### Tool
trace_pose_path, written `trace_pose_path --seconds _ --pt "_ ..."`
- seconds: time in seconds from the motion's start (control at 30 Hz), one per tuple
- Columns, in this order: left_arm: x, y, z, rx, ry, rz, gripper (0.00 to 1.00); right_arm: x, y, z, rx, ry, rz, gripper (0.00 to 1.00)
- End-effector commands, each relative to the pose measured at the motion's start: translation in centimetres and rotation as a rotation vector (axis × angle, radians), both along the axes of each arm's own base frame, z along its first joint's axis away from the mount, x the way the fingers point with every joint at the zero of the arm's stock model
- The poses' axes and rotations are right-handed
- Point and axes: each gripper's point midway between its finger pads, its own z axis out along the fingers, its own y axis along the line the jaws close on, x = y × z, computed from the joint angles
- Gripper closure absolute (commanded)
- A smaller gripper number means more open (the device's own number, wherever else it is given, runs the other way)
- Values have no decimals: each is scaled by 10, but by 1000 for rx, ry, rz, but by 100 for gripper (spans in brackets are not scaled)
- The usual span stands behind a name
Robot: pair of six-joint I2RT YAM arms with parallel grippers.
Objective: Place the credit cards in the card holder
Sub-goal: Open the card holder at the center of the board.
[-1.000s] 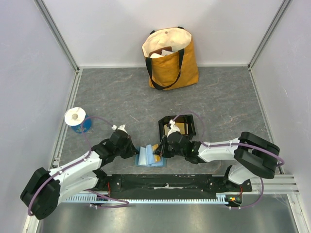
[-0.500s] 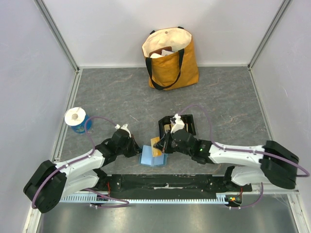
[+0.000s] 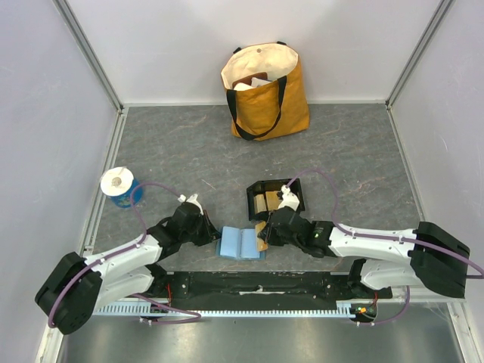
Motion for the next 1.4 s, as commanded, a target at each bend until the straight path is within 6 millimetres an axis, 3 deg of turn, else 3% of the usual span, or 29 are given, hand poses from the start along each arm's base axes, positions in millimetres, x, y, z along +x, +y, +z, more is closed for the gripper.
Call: trace_pose_path --seconds 0.0,0.27,0.4,0.73,1.0,1.13,1.27,1.37 --pt "-3 9 -9 27 16 36 98 -2 -12 -11 -49 14 -64 100" --pt "-3 9 -6 23 9 39 98 -12 -32 -25 -165 33 -85 100" --pt "-4 9 -8 24 12 36 98 -13 -32 -29 -161 38 -91 100" --pt "-5 1 -4 -12 3 5 98 -11 13 -12 2 27 -4 100" --pt "-7 -2 -5 -23 6 -22 98 -16 56 43 235 -94 140 100" --pt "-4 -6 -3 -38 0 -32 98 -18 66 44 259 -93 175 100" --pt "-4 -6 3 -45 -20 -33 98 -10 55 30 188 -71 96 100" --pt "-3 -3 9 -43 -37 -24 98 -1 29 10 21 -65 18 100"
